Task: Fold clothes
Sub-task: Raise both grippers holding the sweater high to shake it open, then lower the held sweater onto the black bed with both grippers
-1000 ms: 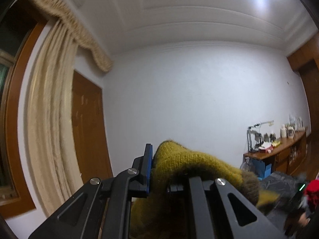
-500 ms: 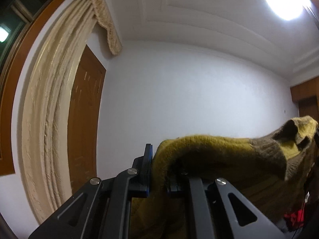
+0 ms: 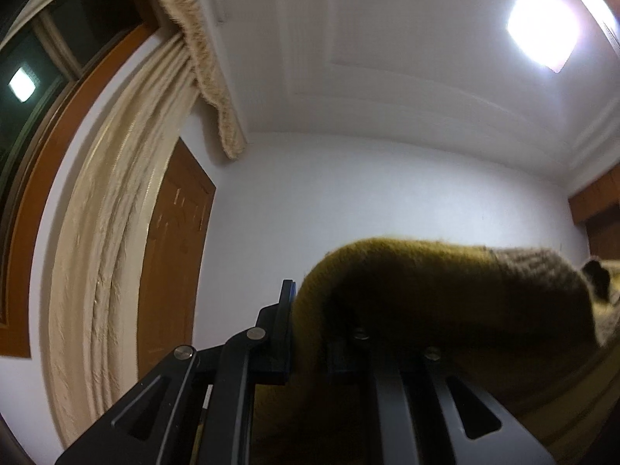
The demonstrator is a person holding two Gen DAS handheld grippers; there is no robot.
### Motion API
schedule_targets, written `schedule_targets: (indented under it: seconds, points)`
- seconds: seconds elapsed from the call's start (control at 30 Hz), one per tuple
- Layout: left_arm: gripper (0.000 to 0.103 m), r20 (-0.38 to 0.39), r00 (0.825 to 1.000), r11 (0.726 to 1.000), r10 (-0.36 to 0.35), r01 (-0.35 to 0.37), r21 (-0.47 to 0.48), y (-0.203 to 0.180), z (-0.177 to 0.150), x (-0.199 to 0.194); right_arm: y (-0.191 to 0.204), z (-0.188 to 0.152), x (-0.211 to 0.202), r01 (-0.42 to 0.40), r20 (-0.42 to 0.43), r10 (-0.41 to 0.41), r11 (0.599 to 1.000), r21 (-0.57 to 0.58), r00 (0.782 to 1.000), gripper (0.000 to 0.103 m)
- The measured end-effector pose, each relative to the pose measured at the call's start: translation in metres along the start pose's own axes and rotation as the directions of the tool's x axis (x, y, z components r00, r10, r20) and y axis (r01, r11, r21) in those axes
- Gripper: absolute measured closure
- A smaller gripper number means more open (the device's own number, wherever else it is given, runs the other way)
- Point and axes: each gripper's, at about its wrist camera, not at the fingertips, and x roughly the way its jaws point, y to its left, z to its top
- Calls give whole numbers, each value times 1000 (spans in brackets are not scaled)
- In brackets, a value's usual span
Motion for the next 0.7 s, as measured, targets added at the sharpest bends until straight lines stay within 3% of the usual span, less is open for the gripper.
schedule_targets:
  seconds: [0.1, 0.17, 0.27, 0.33, 0.4, 0.5, 0.57, 0.63, 0.7]
  points:
    - [87, -89, 996, 1000, -1, 4, 29, -7, -21, 32, -3, -26, 16, -10, -98, 11, 1000, 6, 995, 86]
    - [87, -148, 989, 999, -1, 8, 49, -12, -35, 53, 0, -53, 36, -32, -198, 36, 999, 19, 980, 86]
    - [87, -235, 972, 997, 2, 17, 77, -18, -57, 84, 5, -95, 67, -63, -343, 74, 997, 43, 936, 86]
    - [87, -324, 946, 996, 15, 13, 83, -20, -83, 116, 8, -130, 87, -88, -444, 113, 993, 77, 889, 86]
    - [87, -423, 906, 996, 30, 9, 91, -21, -116, 150, 16, -174, 108, -102, -546, 140, 990, 101, 826, 86]
    - [87, -550, 833, 992, 63, 7, 124, -26, -168, 194, 33, -241, 132, -123, -680, 165, 986, 110, 714, 86]
    - [87, -626, 774, 988, 93, 7, 155, -31, -207, 219, 44, -288, 141, -145, -760, 187, 982, 123, 622, 86]
    - [87, -701, 701, 983, 127, 7, 186, -37, -252, 243, 55, -333, 148, -166, -828, 215, 975, 149, 518, 86]
    - [87, -738, 659, 981, 141, 9, 195, -40, -276, 255, 61, -374, 149, -181, -880, 232, 969, 170, 416, 85]
